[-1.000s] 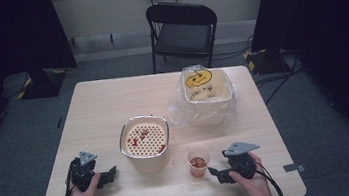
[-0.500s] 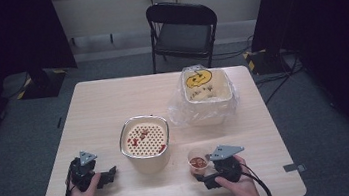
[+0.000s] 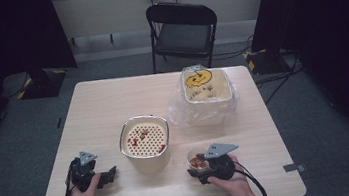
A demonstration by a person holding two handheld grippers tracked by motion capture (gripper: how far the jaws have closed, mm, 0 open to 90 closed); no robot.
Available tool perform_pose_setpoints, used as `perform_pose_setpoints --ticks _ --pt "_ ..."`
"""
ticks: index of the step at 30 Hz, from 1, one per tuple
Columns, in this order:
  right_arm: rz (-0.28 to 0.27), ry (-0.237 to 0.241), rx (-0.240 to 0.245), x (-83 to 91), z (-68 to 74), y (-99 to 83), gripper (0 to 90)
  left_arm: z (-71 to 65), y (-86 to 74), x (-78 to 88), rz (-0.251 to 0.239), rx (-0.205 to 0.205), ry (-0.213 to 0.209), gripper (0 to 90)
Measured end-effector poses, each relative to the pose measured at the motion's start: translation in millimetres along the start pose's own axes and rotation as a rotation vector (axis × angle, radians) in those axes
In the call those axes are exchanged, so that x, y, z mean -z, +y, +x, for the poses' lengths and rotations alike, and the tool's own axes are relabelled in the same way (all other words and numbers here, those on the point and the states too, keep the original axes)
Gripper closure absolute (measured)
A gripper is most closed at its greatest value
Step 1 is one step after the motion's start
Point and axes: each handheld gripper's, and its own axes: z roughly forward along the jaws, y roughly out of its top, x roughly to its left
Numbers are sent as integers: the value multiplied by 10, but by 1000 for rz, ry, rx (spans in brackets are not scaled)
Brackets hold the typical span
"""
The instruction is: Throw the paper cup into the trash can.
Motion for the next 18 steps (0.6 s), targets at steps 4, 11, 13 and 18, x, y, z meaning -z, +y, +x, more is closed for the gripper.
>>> perform_pose_setpoints --ticks 4,11,13,18 --pt "7 -15 27 31 7 17 409 0 0 1 0 -1 1 0" --pt "-7 -71 22 179 -37 178 413 0 0 0 0 0 1 0" --pt "-12 -75 31 207 -39 240 414 -1 0 0 0 0 1 0" --pt "-36 -81 36 293 -19 419 428 0 0 1 0 -1 0 0"
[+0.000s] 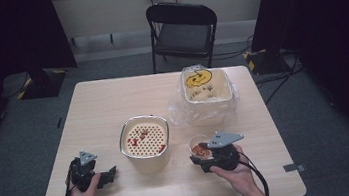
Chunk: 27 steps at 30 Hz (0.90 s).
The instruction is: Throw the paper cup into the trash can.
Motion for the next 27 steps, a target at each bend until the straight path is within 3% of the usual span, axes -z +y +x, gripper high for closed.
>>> perform_pose_setpoints --ticks 6,15,27 --pt "14 -47 33 64 4 257 436 0 0 0 0 1 0 0" --pt "11 -108 135 82 17 689 443 0 0 0 0 0 0 0" --pt "64 -207 358 -178 118 1261 455 -1 0 0 0 1 0 0"
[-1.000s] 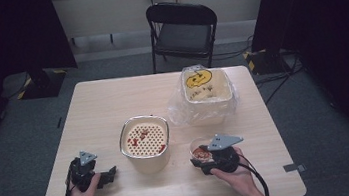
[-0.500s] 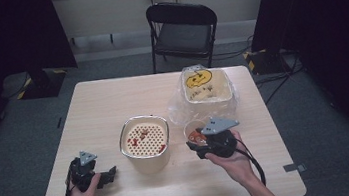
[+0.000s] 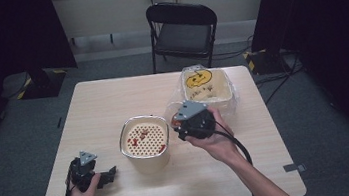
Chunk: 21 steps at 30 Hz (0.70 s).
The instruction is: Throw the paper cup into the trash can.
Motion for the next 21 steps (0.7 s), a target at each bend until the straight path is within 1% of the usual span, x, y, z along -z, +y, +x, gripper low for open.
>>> perform_pose_setpoints --ticks 4,6,8,12,15,16,17,19,21 --pt "12 -48 76 -108 44 136 459 0 0 -1 -1 0 0 0" --pt "30 -77 113 -167 89 184 461 0 0 0 -1 0 0 0" --pt "42 -89 147 -223 118 229 462 0 0 0 -1 0 0 0" --pt "72 -153 256 -319 202 305 467 0 0 0 -1 0 0 0" --pt "105 -174 293 -385 255 332 470 0 0 0 -1 0 0 0" --pt "113 -184 315 -403 263 337 471 0 0 0 -1 0 0 0" --pt "121 -192 323 -416 274 337 472 0 0 0 0 0 0 0" --pt "132 -209 364 -443 293 340 474 0 0 0 0 0 0 0" --pt "140 -226 394 -459 310 349 475 0 0 0 -1 0 0 0"
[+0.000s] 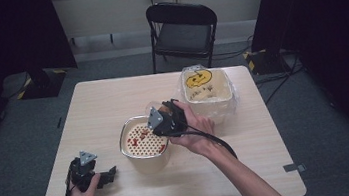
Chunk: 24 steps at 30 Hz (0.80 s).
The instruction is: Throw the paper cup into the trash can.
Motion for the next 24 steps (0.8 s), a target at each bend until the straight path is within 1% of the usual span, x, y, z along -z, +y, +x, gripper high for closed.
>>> perform_pose_setpoints --ticks 1,8,9,10,13,15,17,18,22,24 --pt "8 -14 12 -4 13 9 476 0 0 0 0 0 0 0" --pt "55 -102 164 -47 76 78 481 0 0 0 0 0 0 0" --pt "59 -113 180 -58 90 89 482 0 0 1 1 0 0 0" --pt "64 -123 201 -70 105 103 482 0 0 0 0 0 0 0" --pt "69 -138 244 -89 155 141 482 0 0 0 0 0 0 0" --pt "81 -159 282 -94 191 168 483 0 0 0 0 0 0 0" --pt "95 -197 342 -101 231 186 484 0 0 0 0 0 0 0" --pt "101 -210 362 -101 247 191 485 -1 0 0 0 1 0 0" --pt "113 -251 421 -96 253 193 485 0 0 0 0 0 0 0" --pt "129 -273 458 -109 259 179 486 0 0 0 0 0 0 0"
